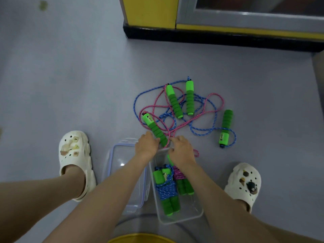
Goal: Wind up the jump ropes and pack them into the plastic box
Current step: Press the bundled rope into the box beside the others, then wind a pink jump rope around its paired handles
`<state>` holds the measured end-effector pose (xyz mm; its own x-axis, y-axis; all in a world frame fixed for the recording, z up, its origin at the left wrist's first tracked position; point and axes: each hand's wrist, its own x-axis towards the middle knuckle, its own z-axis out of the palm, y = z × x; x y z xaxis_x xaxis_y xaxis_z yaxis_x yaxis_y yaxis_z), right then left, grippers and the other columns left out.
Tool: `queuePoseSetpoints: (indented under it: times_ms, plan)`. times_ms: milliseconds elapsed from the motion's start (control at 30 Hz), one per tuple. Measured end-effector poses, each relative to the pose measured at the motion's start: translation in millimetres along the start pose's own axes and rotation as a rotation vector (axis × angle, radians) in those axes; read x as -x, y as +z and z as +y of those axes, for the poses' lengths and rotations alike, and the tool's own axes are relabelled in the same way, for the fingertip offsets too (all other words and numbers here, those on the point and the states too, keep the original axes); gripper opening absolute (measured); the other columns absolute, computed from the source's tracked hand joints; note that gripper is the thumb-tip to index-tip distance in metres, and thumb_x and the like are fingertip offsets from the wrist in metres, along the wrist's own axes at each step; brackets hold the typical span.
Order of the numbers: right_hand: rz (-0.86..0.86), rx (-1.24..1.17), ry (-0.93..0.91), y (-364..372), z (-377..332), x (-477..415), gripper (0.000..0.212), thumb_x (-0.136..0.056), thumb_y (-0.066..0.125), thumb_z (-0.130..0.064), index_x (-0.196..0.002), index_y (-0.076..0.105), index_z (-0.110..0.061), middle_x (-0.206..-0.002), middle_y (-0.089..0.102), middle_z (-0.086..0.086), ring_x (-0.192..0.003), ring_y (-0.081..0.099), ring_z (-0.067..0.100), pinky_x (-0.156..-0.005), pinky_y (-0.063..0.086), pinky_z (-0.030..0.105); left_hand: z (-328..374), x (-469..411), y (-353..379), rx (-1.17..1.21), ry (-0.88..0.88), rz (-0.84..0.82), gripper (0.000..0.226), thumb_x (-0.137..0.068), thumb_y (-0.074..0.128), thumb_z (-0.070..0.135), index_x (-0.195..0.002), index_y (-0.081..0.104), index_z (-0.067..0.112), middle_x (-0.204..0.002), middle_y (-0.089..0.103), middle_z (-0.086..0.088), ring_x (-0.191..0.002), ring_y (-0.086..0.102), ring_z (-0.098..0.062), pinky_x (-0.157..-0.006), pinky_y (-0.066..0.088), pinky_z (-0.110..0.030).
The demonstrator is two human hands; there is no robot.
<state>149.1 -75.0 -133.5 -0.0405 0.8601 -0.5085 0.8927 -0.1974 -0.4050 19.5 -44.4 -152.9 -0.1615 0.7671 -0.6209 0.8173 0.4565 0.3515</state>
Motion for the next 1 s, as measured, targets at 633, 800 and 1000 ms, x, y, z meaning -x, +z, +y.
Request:
queuePoseSetpoints:
  times_ms: [633,800,1000]
  plan:
    - [-0.058,0.183,-0.048,-22.4,-7.1,-0.2,0.037,-0.093,0.044,-0.026,-0.125,0.049,-0.007,-0.123,0.055,0.011,-0.121,0.046,0.027,-0.111,0.019,0.040,23.9,-10.8,-46.4,0.307,-0.151,0.051,0.051,-0.083,0.061,0.025,-0.123,0.038,0.003,-0.108,0.059,-0.017,-0.097,0.059,-0.034,-0.075,0.042,-0.033]
    - [0.077,0.011,-0.031,-98.0,-38.4,27.6,0.069,-0.091,0.050,-0.020,-0.148,0.016,-0.003,-0.139,0.042,0.020,-0.124,0.044,0.035,-0.102,0.034,0.041,42.5,51.2,-115.1,0.304,0.107,-0.110,0.024,-0.064,0.049,0.028,-0.086,0.053,0.017,-0.072,0.062,-0.007,-0.067,0.062,-0.026,-0.070,0.055,-0.038]
    - [0.184,-0.220,-0.127,-159.4,-65.9,88.0,0.054,-0.080,0.051,0.005,-0.133,0.047,-0.008,-0.137,0.042,0.019,-0.127,0.040,0.032,-0.103,0.031,0.031,59.2,157.7,-165.9,0.214,0.270,-0.335,0.010,-0.080,0.057,0.001,-0.079,0.060,0.010,-0.069,0.059,-0.008,-0.066,0.054,-0.021,-0.060,0.041,-0.024]
